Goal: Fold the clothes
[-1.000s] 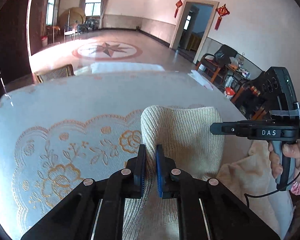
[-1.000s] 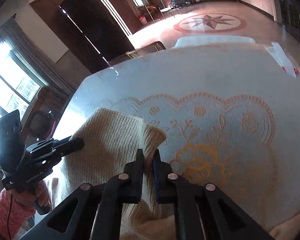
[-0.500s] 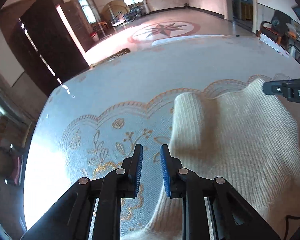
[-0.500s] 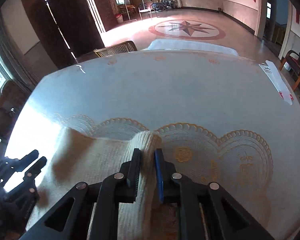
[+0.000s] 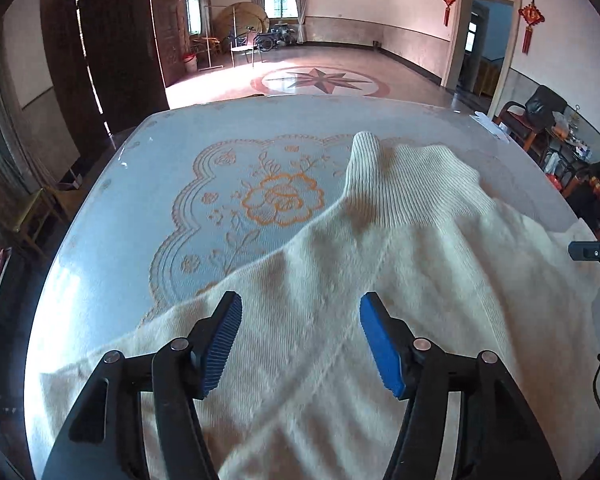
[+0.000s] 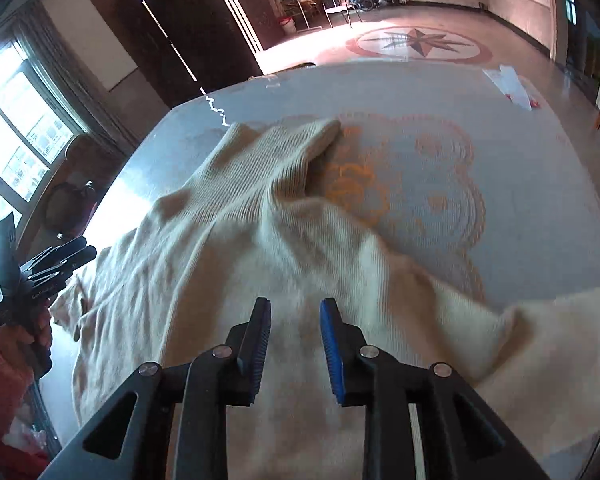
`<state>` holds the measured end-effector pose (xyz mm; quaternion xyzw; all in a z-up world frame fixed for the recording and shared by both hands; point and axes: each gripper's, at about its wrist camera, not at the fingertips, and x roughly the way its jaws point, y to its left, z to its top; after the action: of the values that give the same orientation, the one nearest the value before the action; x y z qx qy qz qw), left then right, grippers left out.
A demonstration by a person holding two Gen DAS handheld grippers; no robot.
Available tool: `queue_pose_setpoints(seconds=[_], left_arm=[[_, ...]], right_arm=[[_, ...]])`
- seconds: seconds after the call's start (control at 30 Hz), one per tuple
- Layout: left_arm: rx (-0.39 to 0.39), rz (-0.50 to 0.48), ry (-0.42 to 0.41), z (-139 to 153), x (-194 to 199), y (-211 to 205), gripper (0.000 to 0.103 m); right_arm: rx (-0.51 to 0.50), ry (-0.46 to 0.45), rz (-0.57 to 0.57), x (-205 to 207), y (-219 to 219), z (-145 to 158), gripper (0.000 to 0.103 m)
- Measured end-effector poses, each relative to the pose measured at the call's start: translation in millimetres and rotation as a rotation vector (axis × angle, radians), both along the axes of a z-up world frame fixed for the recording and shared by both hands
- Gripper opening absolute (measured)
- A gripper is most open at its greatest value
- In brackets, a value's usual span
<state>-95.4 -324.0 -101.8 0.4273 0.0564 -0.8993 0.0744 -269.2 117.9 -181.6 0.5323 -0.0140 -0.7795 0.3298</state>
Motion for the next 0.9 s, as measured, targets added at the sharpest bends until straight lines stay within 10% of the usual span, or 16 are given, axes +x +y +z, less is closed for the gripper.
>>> queue_pose_setpoints(seconds=[0.4,0.9], left_arm=[[0.321,0.034,-0.122,-47,167,-34,0.070],[0.799,-0.510,-0.138,-53,126,-5,0.080]], right_arm=[[-0.042,-0.276,-0.194,121,140,-50,0.025],[-0.414,-0.564,-0.198,204,144,-87,0.027]])
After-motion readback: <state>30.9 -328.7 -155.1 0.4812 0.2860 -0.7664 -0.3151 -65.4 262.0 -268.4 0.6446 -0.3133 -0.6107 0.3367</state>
